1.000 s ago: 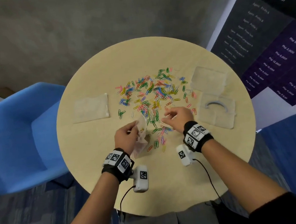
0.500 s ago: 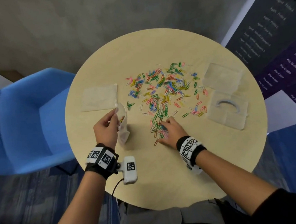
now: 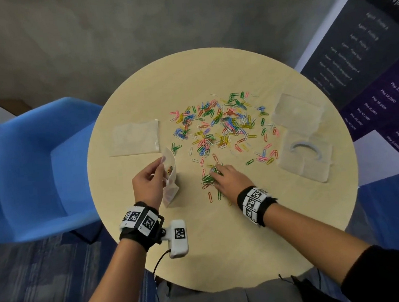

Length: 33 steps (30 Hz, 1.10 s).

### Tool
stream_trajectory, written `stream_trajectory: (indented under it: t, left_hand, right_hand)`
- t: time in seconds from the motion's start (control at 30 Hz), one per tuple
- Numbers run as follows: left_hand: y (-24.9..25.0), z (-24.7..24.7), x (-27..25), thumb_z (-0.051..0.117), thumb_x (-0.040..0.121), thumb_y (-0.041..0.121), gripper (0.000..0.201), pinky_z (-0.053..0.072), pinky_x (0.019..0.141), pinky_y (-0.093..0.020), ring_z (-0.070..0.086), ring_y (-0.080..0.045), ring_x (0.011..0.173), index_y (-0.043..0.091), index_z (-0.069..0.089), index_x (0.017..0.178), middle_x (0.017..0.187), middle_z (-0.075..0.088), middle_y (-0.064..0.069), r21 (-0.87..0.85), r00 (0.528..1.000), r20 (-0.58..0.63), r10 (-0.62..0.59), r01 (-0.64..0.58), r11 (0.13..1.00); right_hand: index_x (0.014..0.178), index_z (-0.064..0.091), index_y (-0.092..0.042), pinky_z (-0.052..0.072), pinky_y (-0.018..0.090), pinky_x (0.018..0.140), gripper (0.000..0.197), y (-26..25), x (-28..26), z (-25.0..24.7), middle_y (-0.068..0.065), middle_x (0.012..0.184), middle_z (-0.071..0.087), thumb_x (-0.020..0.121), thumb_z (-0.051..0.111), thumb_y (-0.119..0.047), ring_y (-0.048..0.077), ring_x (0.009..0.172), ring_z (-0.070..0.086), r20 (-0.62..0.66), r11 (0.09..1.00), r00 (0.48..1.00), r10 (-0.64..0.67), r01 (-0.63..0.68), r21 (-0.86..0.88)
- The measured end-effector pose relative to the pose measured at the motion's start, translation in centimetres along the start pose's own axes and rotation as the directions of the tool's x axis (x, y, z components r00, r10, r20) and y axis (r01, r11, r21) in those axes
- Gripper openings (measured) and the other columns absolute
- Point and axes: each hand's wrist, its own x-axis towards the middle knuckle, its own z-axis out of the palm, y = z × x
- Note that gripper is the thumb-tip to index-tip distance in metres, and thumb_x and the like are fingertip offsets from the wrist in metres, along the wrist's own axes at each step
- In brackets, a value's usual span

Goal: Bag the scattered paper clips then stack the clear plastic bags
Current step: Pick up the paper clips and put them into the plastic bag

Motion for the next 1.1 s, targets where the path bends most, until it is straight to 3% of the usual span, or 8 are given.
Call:
stream_trajectory:
  t: [0.2, 0.33, 0.43, 0.57, 0.67, 0.77, 0.97, 1.1]
  left_hand:
    - [-0.8, 1.9, -0.3, 0.061, 0.093, 0.014, 0.020, 0.053, 0.078, -0.035, 0.056, -0.012, 0.063, 0.015, 0.073, 0.110, 0.079, 0.068, -0.012, 0.032, 0.999, 0.049, -0.025, 0.023, 0.999]
    - [-1.4, 3.0, -0.5, 0.063, 0.092, 0.015, 0.019, 0.056, 0.083, -0.040, 0.060, -0.017, 0.072, 0.021, 0.075, 0.106, 0.090, 0.073, -0.010, 0.085, 0.996, 0.084, -0.038, 0.031, 0.996]
    - [-2.1, 3.6, -0.8, 0.064, 0.091, 0.016, 0.017, 0.056, 0.082, -0.040, 0.060, -0.015, 0.065, 0.021, 0.075, 0.104, 0.076, 0.072, -0.001, 0.125, 0.994, 0.094, -0.047, 0.035, 0.992]
    - [-2.7, 4.4, -1.4, 0.063, 0.093, 0.014, 0.019, 0.053, 0.062, -0.015, 0.060, 0.003, 0.053, 0.011, 0.073, 0.108, 0.075, 0.070, 0.004, 0.175, 0.993, 0.116, -0.014, -0.006, 0.985]
    - [-2.7, 5.1, -1.7, 0.061, 0.094, 0.012, 0.020, 0.050, 0.057, -0.015, 0.059, -0.004, 0.053, 0.009, 0.072, 0.110, 0.071, 0.068, -0.003, 0.186, 0.989, 0.145, -0.019, -0.009, 0.983]
    - [-2.5, 5.7, -1.8, 0.059, 0.095, 0.013, 0.022, 0.050, 0.061, -0.025, 0.058, -0.013, 0.055, 0.008, 0.072, 0.111, 0.067, 0.067, -0.005, 0.218, 0.984, 0.178, -0.027, -0.012, 0.976]
    - [-2.2, 5.4, -1.5, 0.057, 0.095, 0.012, 0.022, 0.057, 0.068, -0.034, 0.062, -0.020, 0.060, 0.009, 0.073, 0.109, 0.070, 0.070, -0.007, 0.251, 0.985, 0.175, 0.004, -0.049, 0.967]
    - [-2.1, 5.1, -1.5, 0.059, 0.093, 0.021, 0.024, 0.060, 0.076, -0.040, 0.068, -0.018, 0.071, 0.017, 0.073, 0.112, 0.085, 0.076, -0.005, 0.308, 0.972, 0.227, 0.064, -0.134, 0.942]
  right_hand:
    - [0.114, 0.066, -0.005, 0.051, 0.037, 0.085, 0.029, 1.4, 1.0, -0.7, 0.012, 0.108, 0.061, 0.089, 0.053, 0.001, 0.030, 0.101, 0.058, 0.005, 0.999, 0.999, -0.038, 0.038, 0.026]
    - [0.104, 0.075, -0.010, 0.052, 0.027, 0.087, 0.022, 3.1, 1.3, -1.4, 0.007, 0.101, 0.071, 0.091, 0.058, -0.010, 0.025, 0.095, 0.066, -0.089, 0.920, 0.968, 0.235, -0.192, 0.341]
    - [0.095, 0.078, -0.011, 0.049, 0.010, 0.078, 0.014, 4.6, 0.4, -1.2, -0.001, 0.090, 0.073, 0.083, 0.072, -0.009, 0.009, 0.081, 0.068, 0.009, 0.484, 0.815, 0.580, -0.353, 0.801]
    - [0.103, 0.068, 0.008, 0.059, 0.023, 0.077, 0.019, 4.6, -0.7, -2.0, 0.022, 0.099, 0.070, 0.085, 0.063, 0.009, 0.022, 0.086, 0.070, 0.378, -0.473, 0.798, 0.469, -0.134, 0.871]
    - [0.103, 0.064, 0.009, 0.059, 0.022, 0.075, 0.019, 3.0, -0.9, -3.8, 0.021, 0.096, 0.069, 0.089, 0.054, 0.013, 0.023, 0.087, 0.069, 0.387, -0.676, 0.866, 0.317, -0.080, 0.732]
    - [0.100, 0.067, 0.008, 0.059, 0.023, 0.077, 0.018, 0.5, -0.5, -5.3, 0.017, 0.090, 0.072, 0.088, 0.055, 0.013, 0.020, 0.080, 0.072, 0.341, -0.657, 0.916, 0.213, -0.124, 0.743]
    - [0.093, 0.072, 0.004, 0.059, 0.026, 0.078, 0.016, -2.2, 0.9, -6.0, 0.026, 0.098, 0.069, 0.081, 0.065, 0.013, 0.026, 0.076, 0.070, 0.280, -0.261, 0.925, 0.255, -0.213, 0.941]
    - [0.114, 0.069, -0.004, 0.056, 0.035, 0.089, 0.036, -3.1, 2.0, -6.9, 0.016, 0.112, 0.070, 0.081, 0.062, 0.009, 0.025, 0.094, 0.070, 0.274, 0.255, 0.917, 0.289, -0.350, 0.902]
